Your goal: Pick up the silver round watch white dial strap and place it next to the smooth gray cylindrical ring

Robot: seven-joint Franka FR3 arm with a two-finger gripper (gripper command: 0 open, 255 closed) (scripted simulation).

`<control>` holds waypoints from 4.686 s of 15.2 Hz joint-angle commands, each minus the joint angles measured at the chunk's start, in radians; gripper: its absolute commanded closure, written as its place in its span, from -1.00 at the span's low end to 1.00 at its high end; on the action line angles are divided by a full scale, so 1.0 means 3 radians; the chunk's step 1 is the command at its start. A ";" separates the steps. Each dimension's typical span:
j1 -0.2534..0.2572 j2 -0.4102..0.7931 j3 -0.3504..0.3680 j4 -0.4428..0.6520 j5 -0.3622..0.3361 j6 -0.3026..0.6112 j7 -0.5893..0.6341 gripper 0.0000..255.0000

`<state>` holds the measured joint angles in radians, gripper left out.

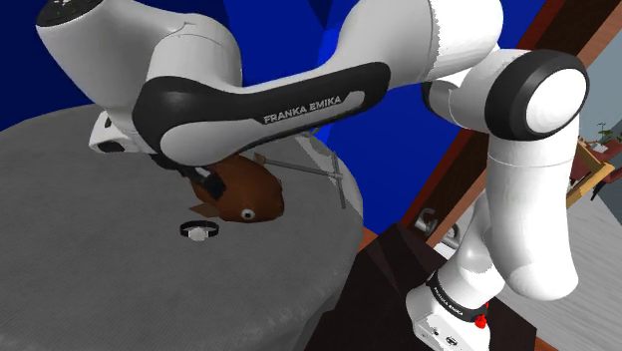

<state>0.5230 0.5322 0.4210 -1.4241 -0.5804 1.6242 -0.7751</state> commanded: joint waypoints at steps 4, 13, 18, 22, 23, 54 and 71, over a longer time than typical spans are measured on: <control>0.0235 0.0198 0.0127 0.0008 -0.0180 0.0078 -0.0270 -1.00; 0.0223 0.0244 0.0152 -0.0285 -0.0286 0.0368 -0.0322 -1.00; 0.0202 0.0251 0.0142 -0.0338 -0.0300 0.0427 -0.0309 -1.00; 0.0202 0.0251 0.0142 -0.0337 -0.0300 0.0426 -0.0310 -1.00; 0.0202 0.0251 0.0142 -0.0337 -0.0300 0.0426 -0.0310 1.00; -0.0545 -0.1252 0.0281 -0.2624 -0.0736 0.2469 -0.0839 -1.00; -0.0485 -0.0976 0.0374 -0.1888 0.0050 0.2047 -0.0441 -1.00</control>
<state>0.3755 0.2182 0.5304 -2.0410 -0.6125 2.2642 -0.9324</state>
